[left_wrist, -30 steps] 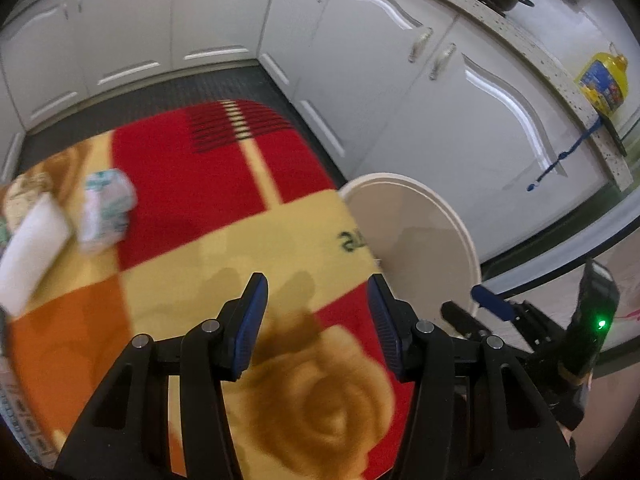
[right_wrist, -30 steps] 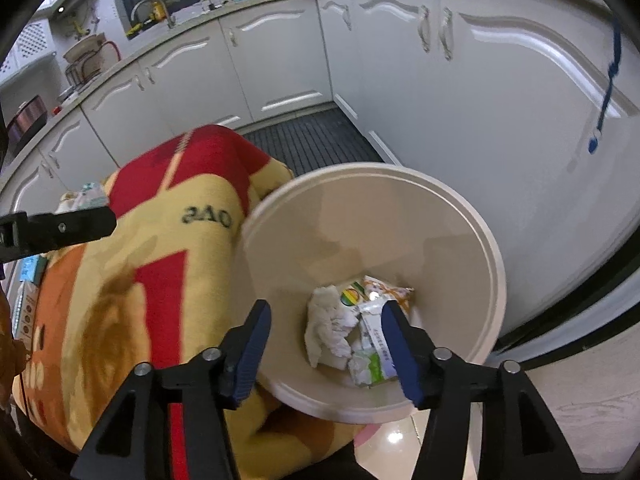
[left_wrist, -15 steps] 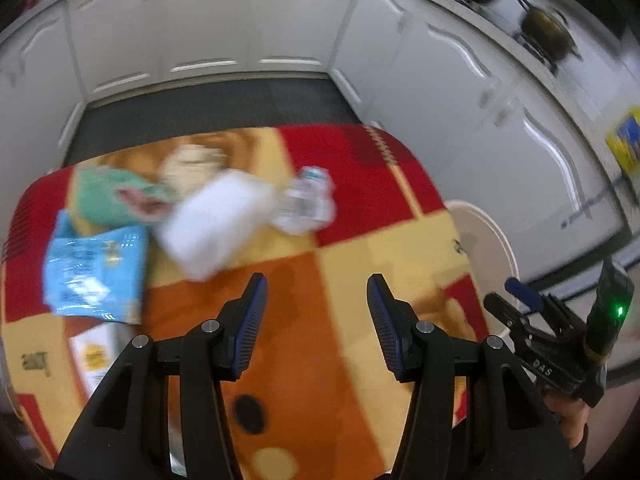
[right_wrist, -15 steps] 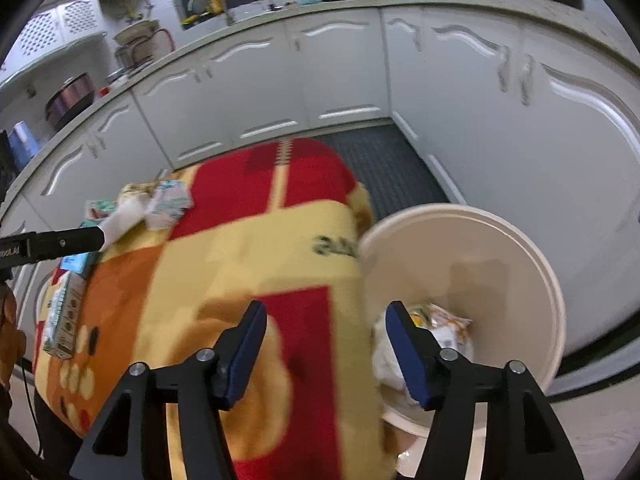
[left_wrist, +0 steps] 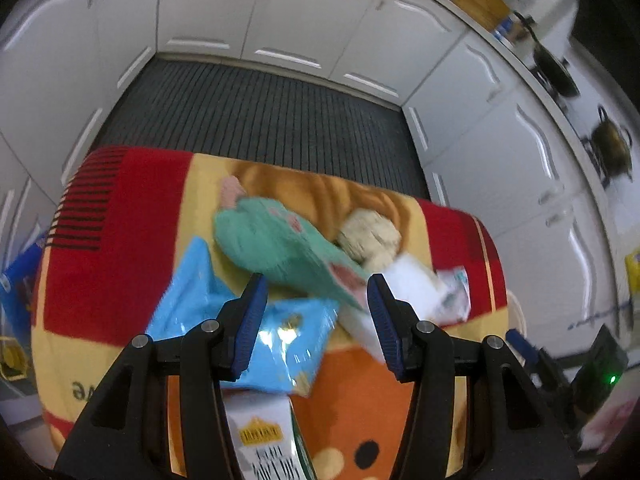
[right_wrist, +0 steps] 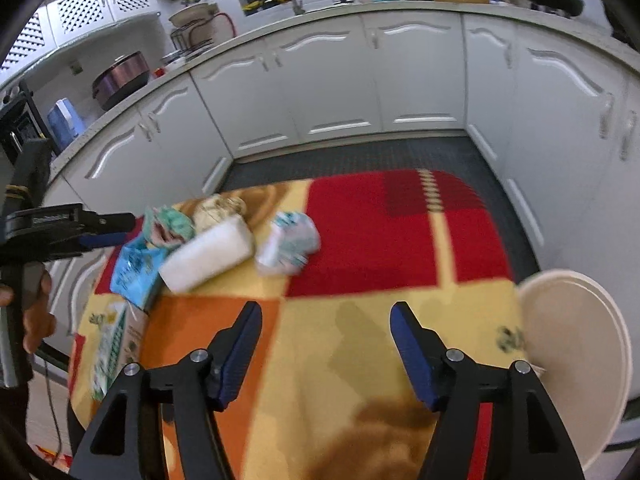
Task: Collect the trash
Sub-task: 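Move both tools back over the remaining trash on the blanket, then grasp the green towel with the left gripper while the right gripper grasps the wipes pack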
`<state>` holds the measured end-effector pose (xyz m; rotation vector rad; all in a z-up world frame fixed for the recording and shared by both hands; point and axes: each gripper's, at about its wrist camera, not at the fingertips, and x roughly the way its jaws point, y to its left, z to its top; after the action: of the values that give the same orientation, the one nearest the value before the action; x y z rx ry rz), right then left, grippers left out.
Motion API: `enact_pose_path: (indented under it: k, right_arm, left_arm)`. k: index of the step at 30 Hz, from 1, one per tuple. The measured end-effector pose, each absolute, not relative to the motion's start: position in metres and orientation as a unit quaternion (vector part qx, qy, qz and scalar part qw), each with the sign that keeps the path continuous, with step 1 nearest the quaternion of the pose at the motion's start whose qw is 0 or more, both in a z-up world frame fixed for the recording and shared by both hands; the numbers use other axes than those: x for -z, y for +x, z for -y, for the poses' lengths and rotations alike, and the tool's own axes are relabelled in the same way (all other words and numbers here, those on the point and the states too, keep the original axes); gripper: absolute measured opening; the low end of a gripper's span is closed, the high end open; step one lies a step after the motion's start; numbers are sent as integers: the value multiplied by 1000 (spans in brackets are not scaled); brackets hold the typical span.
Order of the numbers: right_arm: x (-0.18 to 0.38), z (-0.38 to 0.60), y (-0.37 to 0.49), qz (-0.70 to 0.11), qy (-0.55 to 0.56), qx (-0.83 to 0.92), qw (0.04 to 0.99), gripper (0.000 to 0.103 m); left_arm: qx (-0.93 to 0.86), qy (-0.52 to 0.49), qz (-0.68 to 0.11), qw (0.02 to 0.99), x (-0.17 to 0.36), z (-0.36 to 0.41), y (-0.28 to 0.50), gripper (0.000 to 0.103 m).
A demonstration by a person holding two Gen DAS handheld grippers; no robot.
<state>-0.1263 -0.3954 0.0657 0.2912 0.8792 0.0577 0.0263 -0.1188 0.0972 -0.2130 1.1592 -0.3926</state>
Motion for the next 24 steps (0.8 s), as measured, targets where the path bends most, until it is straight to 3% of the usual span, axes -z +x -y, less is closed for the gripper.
enact_pose_path:
  k: [17, 18, 19, 20, 24]
  right_arm:
    - [-28, 377, -29, -452, 211, -56, 865, 64]
    - [-26, 381, -26, -448, 224, -57, 864, 58]
    - [-24, 385, -25, -446, 232, -59, 863, 43]
    - [-23, 387, -23, -448, 235, -58, 860, 38]
    - [-21, 391, -24, -456, 234, -68, 856, 22]
  left_arm:
    - [137, -52, -551, 822, -67, 133, 68, 50]
    - [138, -45, -551, 822, -65, 135, 68, 50]
    - [139, -40, -550, 823, -65, 137, 67, 48]
    - [137, -31, -546, 826, -64, 139, 65, 41]
    - [141, -21, -534, 833, -65, 137, 61, 29]
